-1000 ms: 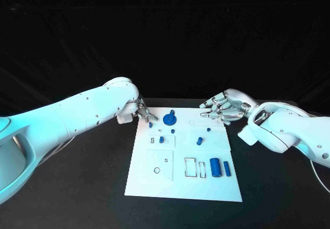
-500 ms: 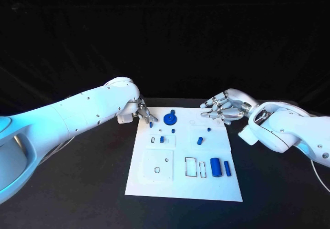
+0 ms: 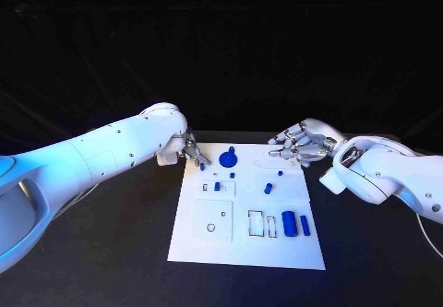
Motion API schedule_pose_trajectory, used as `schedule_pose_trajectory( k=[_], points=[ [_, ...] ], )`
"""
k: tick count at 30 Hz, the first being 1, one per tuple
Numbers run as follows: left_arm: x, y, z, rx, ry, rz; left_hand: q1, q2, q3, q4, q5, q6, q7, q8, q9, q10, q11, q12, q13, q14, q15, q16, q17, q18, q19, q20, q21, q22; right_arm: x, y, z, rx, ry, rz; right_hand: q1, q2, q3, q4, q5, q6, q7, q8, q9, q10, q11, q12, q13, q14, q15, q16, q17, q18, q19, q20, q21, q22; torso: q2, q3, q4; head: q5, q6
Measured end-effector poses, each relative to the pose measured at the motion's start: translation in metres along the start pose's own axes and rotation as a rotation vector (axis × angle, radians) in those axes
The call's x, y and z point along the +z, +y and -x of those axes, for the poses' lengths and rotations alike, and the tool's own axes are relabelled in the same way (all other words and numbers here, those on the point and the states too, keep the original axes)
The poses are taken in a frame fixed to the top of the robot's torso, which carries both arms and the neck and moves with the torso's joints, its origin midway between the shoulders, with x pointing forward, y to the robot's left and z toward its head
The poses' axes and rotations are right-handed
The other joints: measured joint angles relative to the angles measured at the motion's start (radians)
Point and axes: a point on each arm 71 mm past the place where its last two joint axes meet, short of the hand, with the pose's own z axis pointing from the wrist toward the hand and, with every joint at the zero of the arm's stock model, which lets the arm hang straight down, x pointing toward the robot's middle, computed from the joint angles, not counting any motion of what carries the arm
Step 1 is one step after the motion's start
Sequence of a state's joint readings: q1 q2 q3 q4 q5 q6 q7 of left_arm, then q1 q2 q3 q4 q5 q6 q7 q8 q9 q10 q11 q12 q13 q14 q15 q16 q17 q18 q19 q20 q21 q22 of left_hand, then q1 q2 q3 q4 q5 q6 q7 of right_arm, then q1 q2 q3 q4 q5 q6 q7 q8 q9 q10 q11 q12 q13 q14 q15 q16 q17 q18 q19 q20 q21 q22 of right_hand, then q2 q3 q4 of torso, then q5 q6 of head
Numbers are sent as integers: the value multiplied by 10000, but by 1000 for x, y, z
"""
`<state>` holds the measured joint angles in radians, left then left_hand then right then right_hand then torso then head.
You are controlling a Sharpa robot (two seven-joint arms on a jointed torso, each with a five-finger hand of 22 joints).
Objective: Assemble the parts on the task board
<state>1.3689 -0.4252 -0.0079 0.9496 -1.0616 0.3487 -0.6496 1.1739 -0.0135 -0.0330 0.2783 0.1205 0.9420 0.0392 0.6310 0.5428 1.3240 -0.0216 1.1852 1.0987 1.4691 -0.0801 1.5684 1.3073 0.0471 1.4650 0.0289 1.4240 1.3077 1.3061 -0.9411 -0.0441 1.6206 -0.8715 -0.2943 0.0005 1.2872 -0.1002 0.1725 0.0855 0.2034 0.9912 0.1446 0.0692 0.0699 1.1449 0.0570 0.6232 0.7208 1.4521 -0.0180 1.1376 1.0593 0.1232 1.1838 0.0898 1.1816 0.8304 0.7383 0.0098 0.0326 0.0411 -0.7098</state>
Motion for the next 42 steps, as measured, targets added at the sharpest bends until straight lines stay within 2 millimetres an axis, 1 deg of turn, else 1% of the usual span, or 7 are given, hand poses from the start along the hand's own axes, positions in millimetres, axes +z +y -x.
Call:
schedule_pose_trajectory(
  k=[4,13,20,23,27,33,42],
  points=[
    [0,-1,-1,53,63,-10,52,-23,0,0,0,0,0,24,13,0,0,0,-1,0,0,0,0,-1,0,0,0,0,0,0,0,-2,12,-8,0,0,0,0,0,0,0,0,7,0,0,0,0,0,0,0,0,0,0,0,0,0,0,0,2,-2,-1],
    [0,-1,-1,52,81,-33,780,391,92,-201,40,-9,-8,122,127,31,-43,0,-12,-36,-37,0,9,0,1,-1,41,-1,0,0,-1,-6,37,-16,0,0,0,0,0,0,0,0,7,0,0,0,0,0,0,0,0,0,0,0,0,0,-1,-2,7,-8,8],
    [0,-2,1,-70,31,-190,2219,663,1435,-1097,109,-453,-52,-85,-25,-72,-143,-159,-176,-31,-114,0,8,1,36,-109,41,-1,0,0,-1,-7,51,-10,0,0,0,-1,0,0,-1,0,6,1,0,0,0,0,0,0,0,1,0,0,0,1,-1,-3,9,-9,-12],
    [0,-3,0,-163,32,-264,2467,612,1797,-863,131,-527,18,-199,-46,-145,-71,-306,-299,-32,-112,0,7,1,36,-109,41,-2,0,0,-1,-9,55,-10,0,0,0,-1,0,1,-1,0,6,0,1,0,0,0,0,0,0,0,0,0,0,1,2,-4,10,-9,-23],
    [1,-2,0,-291,59,-336,2370,108,2907,-92,132,-545,36,-218,-38,-198,-18,-443,-477,-24,-83,0,7,-1,16,-89,41,-2,0,0,-1,-10,61,-11,0,0,1,-1,0,0,-1,0,6,1,1,0,0,0,0,0,0,1,0,0,0,1,1,-4,9,-5,-46],
    [1,-2,-1,-463,164,-464,1599,-662,4728,-437,132,-540,146,-118,177,-178,3,-588,-628,-24,-83,0,6,0,17,-89,41,-2,0,1,-1,-10,75,-10,-1,2,-18,18,0,1,-1,40,5,1,1,0,-11,0,0,0,9,0,0,0,0,-12,-4,-3,9,24,-53],
    [-9,5,-5,-805,170,-964,1030,-1230,5651,-735,427,-516,160,117,380,40,-35,-492,-493,-23,-83,0,5,0,17,-89,55,-2,0,0,-1,-13,88,-24,-41,41,-56,1,39,1,-1,40,5,1,1,0,-11,0,0,0,10,0,0,0,0,-12,-10,12,8,66,-40]
  ],
)
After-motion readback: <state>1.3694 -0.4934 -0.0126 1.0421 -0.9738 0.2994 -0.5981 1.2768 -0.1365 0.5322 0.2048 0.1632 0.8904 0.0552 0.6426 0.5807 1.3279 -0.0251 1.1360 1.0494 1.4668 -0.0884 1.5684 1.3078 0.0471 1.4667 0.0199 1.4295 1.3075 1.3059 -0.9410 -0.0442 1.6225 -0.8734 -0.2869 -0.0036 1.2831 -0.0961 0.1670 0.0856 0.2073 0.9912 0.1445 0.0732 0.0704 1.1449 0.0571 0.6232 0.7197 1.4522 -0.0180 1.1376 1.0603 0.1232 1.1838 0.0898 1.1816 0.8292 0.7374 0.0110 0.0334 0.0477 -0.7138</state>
